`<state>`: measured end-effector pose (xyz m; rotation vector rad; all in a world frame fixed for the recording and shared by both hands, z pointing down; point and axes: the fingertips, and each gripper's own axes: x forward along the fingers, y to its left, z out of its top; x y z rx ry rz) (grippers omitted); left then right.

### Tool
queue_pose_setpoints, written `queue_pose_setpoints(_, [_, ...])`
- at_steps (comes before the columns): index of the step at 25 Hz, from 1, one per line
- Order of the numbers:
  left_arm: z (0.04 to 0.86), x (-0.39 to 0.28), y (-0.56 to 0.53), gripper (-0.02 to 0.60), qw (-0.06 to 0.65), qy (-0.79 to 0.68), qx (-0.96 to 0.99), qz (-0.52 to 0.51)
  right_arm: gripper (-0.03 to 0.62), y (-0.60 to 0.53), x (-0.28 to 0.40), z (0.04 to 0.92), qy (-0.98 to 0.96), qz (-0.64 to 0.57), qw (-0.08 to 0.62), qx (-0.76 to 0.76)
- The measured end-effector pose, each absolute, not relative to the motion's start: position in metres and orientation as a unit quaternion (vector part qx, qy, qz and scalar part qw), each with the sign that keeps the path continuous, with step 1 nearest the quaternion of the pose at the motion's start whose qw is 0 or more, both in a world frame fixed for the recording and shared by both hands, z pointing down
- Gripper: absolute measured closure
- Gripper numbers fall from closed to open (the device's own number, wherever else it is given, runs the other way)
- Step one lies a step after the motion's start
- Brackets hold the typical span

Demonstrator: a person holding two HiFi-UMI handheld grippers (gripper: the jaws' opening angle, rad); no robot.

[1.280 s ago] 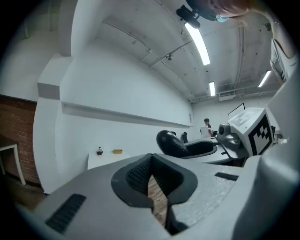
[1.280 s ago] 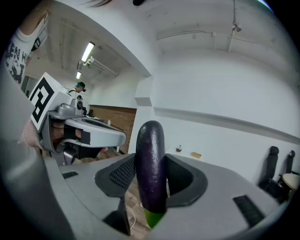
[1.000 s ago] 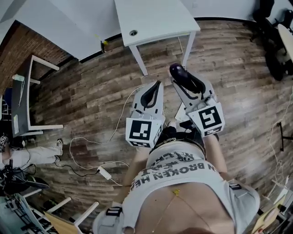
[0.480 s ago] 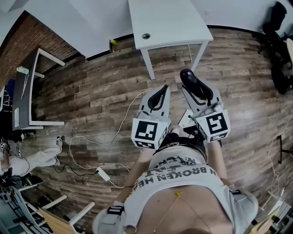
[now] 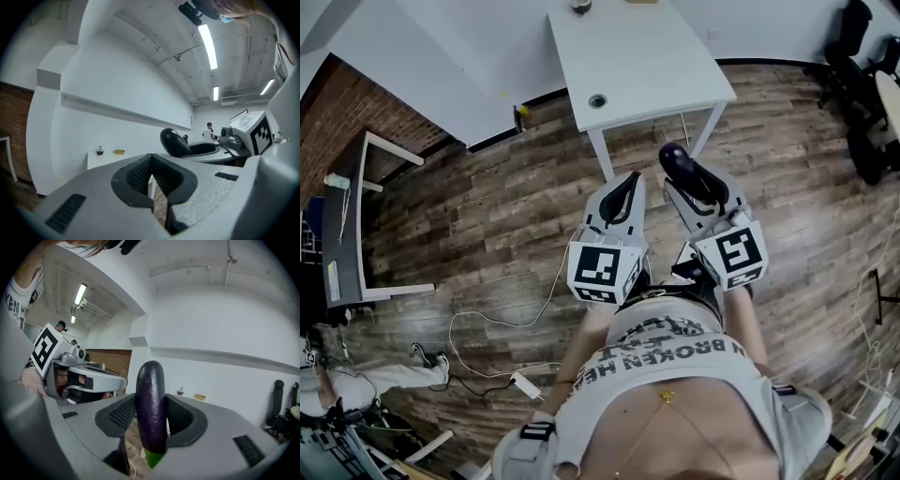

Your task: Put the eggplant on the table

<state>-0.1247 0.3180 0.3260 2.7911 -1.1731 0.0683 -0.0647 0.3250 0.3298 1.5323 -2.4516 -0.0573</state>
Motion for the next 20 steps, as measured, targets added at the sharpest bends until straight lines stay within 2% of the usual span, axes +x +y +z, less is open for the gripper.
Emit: queue_pose_setpoints(20, [0.346,-0.148,0.218,0.583,0.071,-0.344,0.935,0.045,0.399,0.229,-0.090,0.352,-0.818,0.005,0.143,0.557])
